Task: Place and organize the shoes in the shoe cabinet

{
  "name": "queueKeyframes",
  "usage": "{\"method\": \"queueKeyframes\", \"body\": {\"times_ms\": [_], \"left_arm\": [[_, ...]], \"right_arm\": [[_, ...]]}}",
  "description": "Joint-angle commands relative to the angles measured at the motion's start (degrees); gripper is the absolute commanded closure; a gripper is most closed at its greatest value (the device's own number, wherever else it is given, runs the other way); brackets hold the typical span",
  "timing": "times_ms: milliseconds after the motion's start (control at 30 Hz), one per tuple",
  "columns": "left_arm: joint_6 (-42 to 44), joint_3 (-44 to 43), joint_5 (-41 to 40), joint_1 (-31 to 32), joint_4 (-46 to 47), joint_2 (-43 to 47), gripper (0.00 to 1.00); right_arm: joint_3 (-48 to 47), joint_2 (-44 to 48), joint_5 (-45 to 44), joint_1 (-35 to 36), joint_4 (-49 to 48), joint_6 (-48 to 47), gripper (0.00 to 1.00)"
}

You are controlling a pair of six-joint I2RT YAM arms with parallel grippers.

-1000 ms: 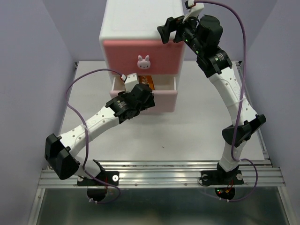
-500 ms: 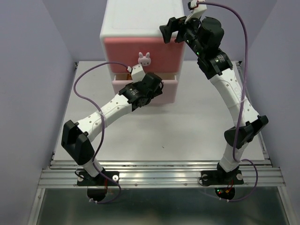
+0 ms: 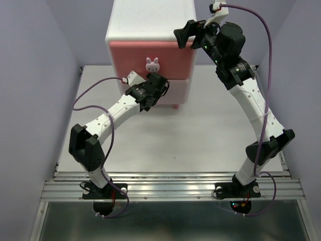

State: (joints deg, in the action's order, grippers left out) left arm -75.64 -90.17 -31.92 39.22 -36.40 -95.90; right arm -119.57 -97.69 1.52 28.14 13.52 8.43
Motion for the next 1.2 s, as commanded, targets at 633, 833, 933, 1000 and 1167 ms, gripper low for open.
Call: {"method": "queueKeyframes", "body": {"times_ms": [633,833,933,1000,1167], "left_arm": [[24.6,3.9,-4.4,-8.1,-7.8,34.7,0.01],[28.2,5.2,4.0,-21.7,-10.1,37.4,0.01],[32.6,9.3,13.0,-29.9,-6.7,37.2,0.01],[32.8,9.7,16.6,-35.7,-7.0,35.1,0.01],[33.2,10.5,16.7,-39.0,-3.3,34.8,0.01]], "right_arm": [[-15.4,-6.5,-17.7,-11.1,22.9,20.7,0.00],[-2.0,-0.6,-10.3,-23.1,23.6,23.3,0.00],[4.8,3.1,-14.0,-23.7,24.2,20.1,0.00],[7.7,4.8,-15.9,-23.7,25.7,18.5,0.00],[24.9,12.7,-21.7,-23.7,25.8,23.2,0.00]]}}
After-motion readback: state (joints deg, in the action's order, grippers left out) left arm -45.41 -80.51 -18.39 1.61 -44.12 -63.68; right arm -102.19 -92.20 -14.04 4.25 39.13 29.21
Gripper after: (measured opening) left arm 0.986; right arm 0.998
